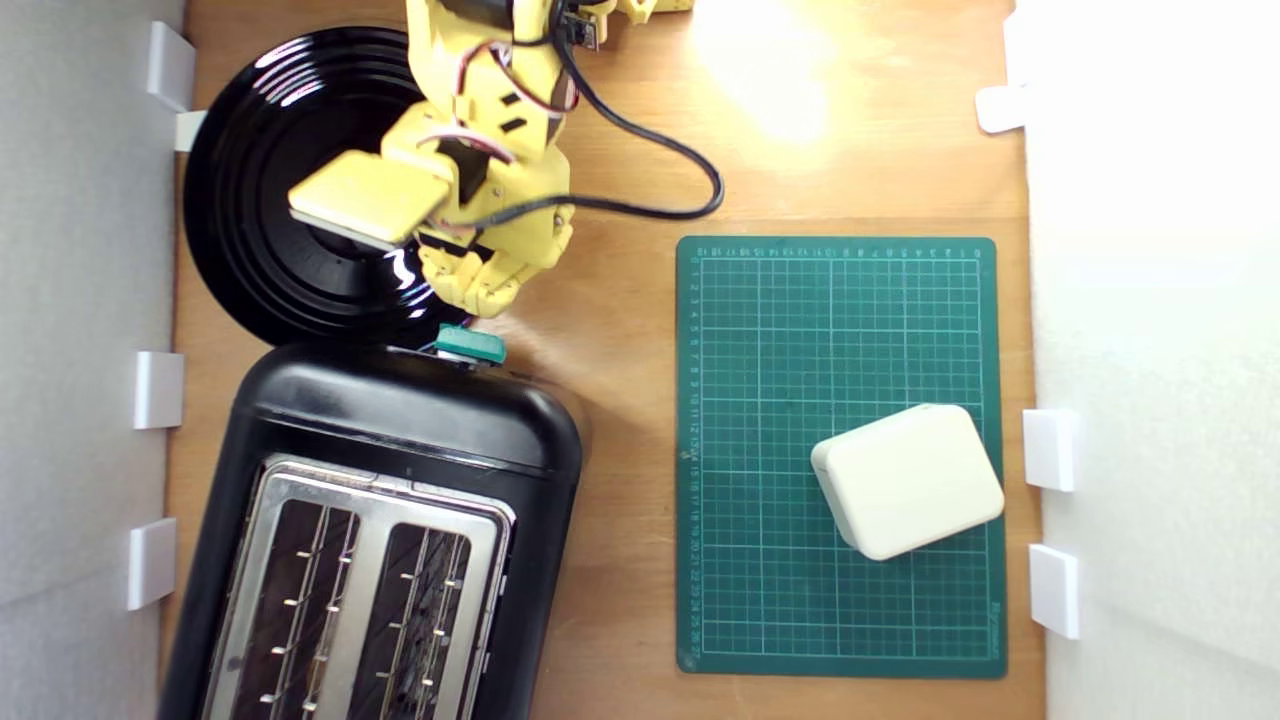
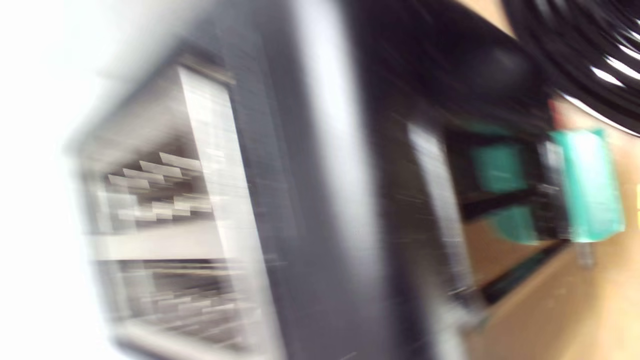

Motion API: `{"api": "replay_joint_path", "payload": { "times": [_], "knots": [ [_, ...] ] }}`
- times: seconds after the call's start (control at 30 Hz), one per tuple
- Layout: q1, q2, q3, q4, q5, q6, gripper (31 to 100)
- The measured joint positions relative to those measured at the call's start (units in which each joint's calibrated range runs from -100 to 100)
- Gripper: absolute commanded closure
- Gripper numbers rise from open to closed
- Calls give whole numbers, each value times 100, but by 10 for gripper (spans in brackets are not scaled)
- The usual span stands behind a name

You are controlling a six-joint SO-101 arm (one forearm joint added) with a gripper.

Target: Start toaster

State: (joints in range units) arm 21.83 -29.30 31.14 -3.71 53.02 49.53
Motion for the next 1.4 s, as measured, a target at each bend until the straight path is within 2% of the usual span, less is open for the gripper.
{"api": "replay_joint_path", "payload": {
  "times": [0.13, 0.27, 0.4, 0.47, 0.6, 0.83, 0.93, 1.17, 1.3, 1.4],
  "knots": [
    [0, -875, -982, -164, 826, 0, 989],
    [-45, -1759, -1223, -193, 996, -11, 989],
    [-54, -2618, -1223, -241, 1004, -409, 989],
    [-262, -3026, -1131, -221, 1004, -673, 989],
    [-877, -3685, -343, -260, 1013, -1093, 989],
    [-1319, -4785, 1622, -231, 664, -1444, 989],
    [-1283, -5352, 2651, -279, 196, -1460, 989],
    [-1392, -6594, 4819, -732, -111, -1422, 989],
    [-1654, -6895, 5607, -751, -111, -1363, 989],
    [-1582, -6895, 5959, -751, -111, -1336, 989]
  ]
}}
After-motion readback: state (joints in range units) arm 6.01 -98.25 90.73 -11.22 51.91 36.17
